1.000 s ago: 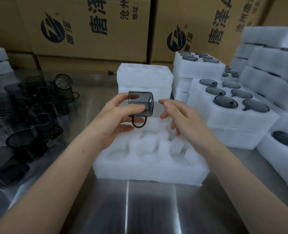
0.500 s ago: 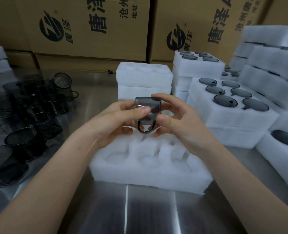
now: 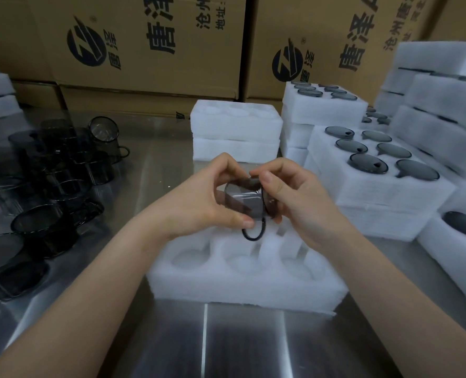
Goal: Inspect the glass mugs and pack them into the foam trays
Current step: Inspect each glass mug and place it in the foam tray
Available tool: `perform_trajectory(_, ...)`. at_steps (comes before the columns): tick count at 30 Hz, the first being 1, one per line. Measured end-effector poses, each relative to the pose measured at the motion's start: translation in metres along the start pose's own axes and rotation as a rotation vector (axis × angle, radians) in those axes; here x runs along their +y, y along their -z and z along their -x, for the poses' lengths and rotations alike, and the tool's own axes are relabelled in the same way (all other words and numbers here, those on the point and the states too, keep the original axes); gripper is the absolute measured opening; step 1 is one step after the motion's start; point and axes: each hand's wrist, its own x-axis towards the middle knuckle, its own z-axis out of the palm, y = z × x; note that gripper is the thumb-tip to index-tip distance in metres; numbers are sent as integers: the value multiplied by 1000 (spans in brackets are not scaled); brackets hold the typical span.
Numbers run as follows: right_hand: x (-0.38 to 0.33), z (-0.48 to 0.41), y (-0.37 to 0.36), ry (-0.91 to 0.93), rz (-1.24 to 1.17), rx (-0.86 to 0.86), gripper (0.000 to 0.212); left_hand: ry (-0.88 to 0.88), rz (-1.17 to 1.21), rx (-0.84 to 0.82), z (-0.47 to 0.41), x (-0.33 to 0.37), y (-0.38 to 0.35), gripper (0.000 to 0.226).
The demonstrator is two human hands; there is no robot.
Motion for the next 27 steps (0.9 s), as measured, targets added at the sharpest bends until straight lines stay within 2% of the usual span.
perform_trajectory(4,1,-1,1,-46,-27,41,17,-41,70,-42,-1,-4,-3,53)
perform_trajectory(10,1,-3,9,-60,-254,-166,30,-58,159,12,-5,-11,4,62)
perform_trajectory(14,2,-3,12,-60,-346,-277,50,-78,235,38,-3,-12,8,53)
perform_trajectory(19,4,-4,6,-38,-179,-116,49,-69,135,40,-3,-11,5,57)
perform_trajectory(25,1,-1,-1,30,26,73,16,-68,98,9,-3,-10,4,62)
perform_trajectory(27,0,-1,-3,42,28,136,15,-75,77,2,-3,-9,4,61)
